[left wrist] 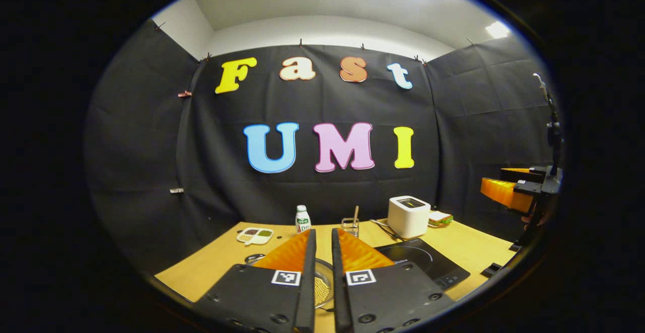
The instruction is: First push the handle of the pot to place it horizontally, then grasp the pot with both hands and set it on the induction cooktop.
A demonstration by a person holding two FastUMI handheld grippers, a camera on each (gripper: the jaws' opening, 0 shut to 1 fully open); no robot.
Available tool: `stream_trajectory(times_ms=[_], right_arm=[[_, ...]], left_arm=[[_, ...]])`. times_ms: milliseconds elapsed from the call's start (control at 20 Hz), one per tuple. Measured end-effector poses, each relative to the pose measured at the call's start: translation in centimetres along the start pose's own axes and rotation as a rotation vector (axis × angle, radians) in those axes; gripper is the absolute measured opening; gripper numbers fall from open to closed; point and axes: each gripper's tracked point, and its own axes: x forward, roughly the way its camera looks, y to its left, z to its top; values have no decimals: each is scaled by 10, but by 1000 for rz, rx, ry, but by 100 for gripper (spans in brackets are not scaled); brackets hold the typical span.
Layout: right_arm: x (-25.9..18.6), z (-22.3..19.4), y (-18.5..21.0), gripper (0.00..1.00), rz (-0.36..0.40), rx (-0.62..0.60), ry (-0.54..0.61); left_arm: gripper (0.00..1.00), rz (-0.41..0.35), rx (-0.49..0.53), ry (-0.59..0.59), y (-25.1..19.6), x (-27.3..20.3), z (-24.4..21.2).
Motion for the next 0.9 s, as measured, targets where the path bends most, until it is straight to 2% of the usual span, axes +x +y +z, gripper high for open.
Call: stream_trajectory(times_ms=[100,300,550,700,900], right_arm=[[2,-6,2,98,2,9,10],[5,-18,0,98,2,22,25],[8,-34,-3,98,5,26,45],[11,-44,-8,98,4,24,56],[11,-53,-20,98,-11,31,76]], left_arm=[[5,-42,-28,29,-3,-1,-8],[5,-108,-53,94,-2,-5,-44],[5,-166,-134,271,12,-12,-122],[5,-123,-142,389,42,-21,-167],[5,-95,-46,643,73,-39,-236]])
